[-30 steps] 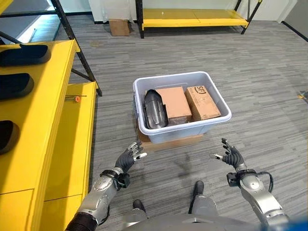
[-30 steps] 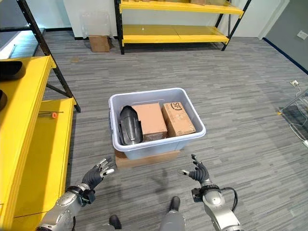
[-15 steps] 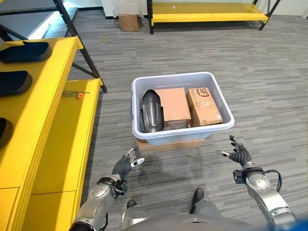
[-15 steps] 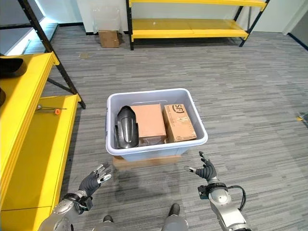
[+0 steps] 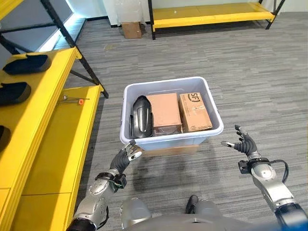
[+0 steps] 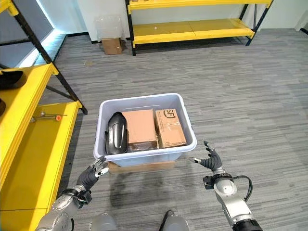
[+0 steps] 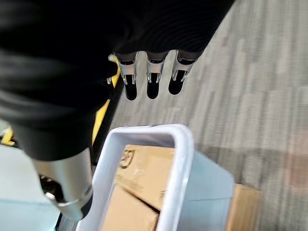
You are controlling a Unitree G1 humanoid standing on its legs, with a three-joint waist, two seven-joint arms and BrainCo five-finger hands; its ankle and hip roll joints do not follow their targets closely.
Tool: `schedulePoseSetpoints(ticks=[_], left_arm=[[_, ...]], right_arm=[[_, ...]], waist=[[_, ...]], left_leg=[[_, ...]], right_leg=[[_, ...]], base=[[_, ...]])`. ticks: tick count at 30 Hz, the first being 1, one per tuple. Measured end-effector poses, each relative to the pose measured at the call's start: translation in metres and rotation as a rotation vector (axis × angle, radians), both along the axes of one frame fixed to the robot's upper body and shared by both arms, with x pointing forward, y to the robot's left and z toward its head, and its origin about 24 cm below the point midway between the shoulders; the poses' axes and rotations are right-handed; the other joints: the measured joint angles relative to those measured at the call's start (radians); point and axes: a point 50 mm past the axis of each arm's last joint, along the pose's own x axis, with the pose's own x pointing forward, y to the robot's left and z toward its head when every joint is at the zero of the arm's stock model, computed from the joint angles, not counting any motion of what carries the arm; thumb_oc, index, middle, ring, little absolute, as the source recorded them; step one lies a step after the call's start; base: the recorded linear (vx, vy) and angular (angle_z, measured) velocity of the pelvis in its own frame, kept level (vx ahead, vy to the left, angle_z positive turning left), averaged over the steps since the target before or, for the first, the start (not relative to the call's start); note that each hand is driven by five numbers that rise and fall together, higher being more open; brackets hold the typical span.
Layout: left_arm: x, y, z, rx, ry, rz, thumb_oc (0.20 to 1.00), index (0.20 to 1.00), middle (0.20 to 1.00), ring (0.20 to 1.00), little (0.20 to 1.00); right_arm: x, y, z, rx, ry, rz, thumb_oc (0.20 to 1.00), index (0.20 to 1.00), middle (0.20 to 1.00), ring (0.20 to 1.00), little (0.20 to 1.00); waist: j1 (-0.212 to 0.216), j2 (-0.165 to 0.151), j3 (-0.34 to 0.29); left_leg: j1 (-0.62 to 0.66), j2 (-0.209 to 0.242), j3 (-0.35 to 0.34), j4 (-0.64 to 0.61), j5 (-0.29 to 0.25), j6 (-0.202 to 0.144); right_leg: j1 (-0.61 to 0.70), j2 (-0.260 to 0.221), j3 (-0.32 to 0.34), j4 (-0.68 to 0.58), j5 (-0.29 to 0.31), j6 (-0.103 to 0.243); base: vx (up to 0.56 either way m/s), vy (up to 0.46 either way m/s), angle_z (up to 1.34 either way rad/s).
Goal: Move parts from the plastic box to the shelf.
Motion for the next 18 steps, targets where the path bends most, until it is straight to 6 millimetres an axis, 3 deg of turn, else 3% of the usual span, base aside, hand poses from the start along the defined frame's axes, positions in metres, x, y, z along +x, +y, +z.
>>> schedulePoseSetpoints(ticks=[1,2,3,4,6,7,8,11,13,14,16,18], left_arm=[[0.002,0.000,0.002,0.000,-0.009,-0.002,1.000,1.000,1.000,1.000,1.000],[0.004,-0.001,0.003,0.000,-0.013,-0.003,1.000,1.000,1.000,1.000,1.000],[0.004,-0.001,0.003,-0.001,-0.014,-0.005,1.000,1.000,1.000,1.000,1.000],[0.005,-0.002,0.001,-0.008,-0.010,-0.002,1.000,1.000,1.000,1.000,1.000],[0.003,-0.005,-0.004,-0.027,0.005,0.004,1.000,1.000,1.000,1.000,1.000],[-0.002,-0.009,-0.007,-0.069,0.013,-0.004,1.000,1.000,1.000,1.000,1.000],[-0.002,-0.006,-0.005,-0.067,0.005,-0.011,1.000,1.000,1.000,1.000,1.000],[0.008,0.003,0.005,-0.035,-0.043,-0.033,1.000,1.000,1.000,1.000,1.000],[0.010,0.001,0.007,-0.039,-0.055,-0.058,1.000,1.000,1.000,1.000,1.000],[0.009,-0.001,0.006,-0.041,-0.052,-0.064,1.000,1.000,1.000,1.000,1.000],[0.010,-0.001,0.007,-0.032,-0.053,-0.071,1.000,1.000,1.000,1.000,1.000],[0.009,-0.001,0.006,-0.015,-0.047,-0.083,1.000,1.000,1.000,1.000,1.000]], right_arm=[[-0.005,0.001,-0.005,0.009,0.022,0.006,1.000,1.000,1.000,1.000,1.000],[-0.015,0.007,-0.015,0.034,0.064,0.008,1.000,1.000,1.000,1.000,1.000],[-0.019,0.010,-0.020,0.037,0.089,0.016,1.000,1.000,1.000,1.000,1.000],[-0.024,0.010,-0.026,0.039,0.114,0.006,1.000,1.000,1.000,1.000,1.000],[-0.034,0.004,-0.035,0.033,0.153,-0.028,1.000,1.000,1.000,1.000,1.000],[-0.042,-0.002,-0.036,0.018,0.155,-0.057,1.000,1.000,1.000,1.000,1.000],[-0.045,-0.001,-0.038,0.018,0.168,-0.051,1.000,1.000,1.000,1.000,1.000],[-0.048,0.015,-0.043,0.073,0.163,-0.036,1.000,1.000,1.000,1.000,1.000],[-0.039,0.022,-0.035,0.093,0.094,-0.030,1.000,1.000,1.000,1.000,1.000],[-0.035,0.024,-0.029,0.093,0.053,-0.035,1.000,1.000,1.000,1.000,1.000],[-0.024,0.028,-0.013,0.106,-0.041,-0.029,1.000,1.000,1.000,1.000,1.000],[-0.013,0.031,-0.005,0.105,-0.083,-0.016,1.000,1.000,1.000,1.000,1.000]], waist=[[-0.002,0.004,0.005],[0.001,0.010,0.012],[-0.001,0.016,0.019],[0.003,0.025,0.024],[-0.001,0.046,0.033],[-0.003,0.075,0.016],[-0.011,0.061,0.016],[-0.026,-0.029,0.001],[-0.007,-0.031,0.001],[0.003,-0.034,-0.001],[0.018,-0.044,-0.007],[0.028,-0.044,-0.006]], left_leg=[[0.007,-0.034,0.001,-0.093,-0.007,0.002],[0.006,-0.034,-0.004,-0.227,-0.002,-0.010],[0.003,-0.014,-0.002,-0.277,0.017,-0.008],[-0.019,0.017,-0.003,-0.303,0.035,-0.010],[-0.024,0.037,-0.005,-0.307,0.051,0.003],[0.009,0.001,0.009,-0.289,0.036,0.037],[0.024,-0.037,0.016,-0.280,0.061,0.053],[0.030,-0.153,0.024,-0.287,0.028,0.101],[0.049,-0.183,0.027,-0.293,-0.004,0.135],[0.056,-0.191,0.027,-0.290,-0.021,0.136],[0.061,-0.205,0.026,-0.301,-0.024,0.151],[0.063,-0.210,0.019,-0.305,-0.028,0.159]], right_leg=[[0.010,0.010,0.006,-0.010,0.002,-0.001],[0.048,0.023,0.007,-0.049,0.001,0.013],[0.062,0.029,0.011,-0.056,0.001,0.021],[0.069,0.031,0.023,-0.055,-0.005,0.031],[0.077,0.016,0.061,-0.050,-0.008,0.053],[0.092,-0.029,0.081,-0.041,-0.013,0.104],[0.113,-0.067,0.105,-0.031,-0.012,0.141],[0.129,-0.161,0.102,-0.053,0.037,0.168],[0.121,-0.181,0.102,-0.017,0.130,0.169],[0.129,-0.188,0.101,-0.016,0.146,0.170],[0.094,-0.209,0.100,0.038,0.168,0.192],[0.058,-0.226,0.110,0.130,0.210,0.236]], base=[[0.27,0.467,-0.11],[0.25,0.461,-0.09],[0.17,0.340,-0.16],[0.14,0.322,-0.28],[0.18,0.390,-0.57],[0.22,0.403,-0.65],[0.22,0.362,-0.40],[0.12,0.297,0.14],[0.13,0.350,0.15],[0.11,0.245,0.12],[0.01,0.173,0.13],[0.05,0.177,0.11]])
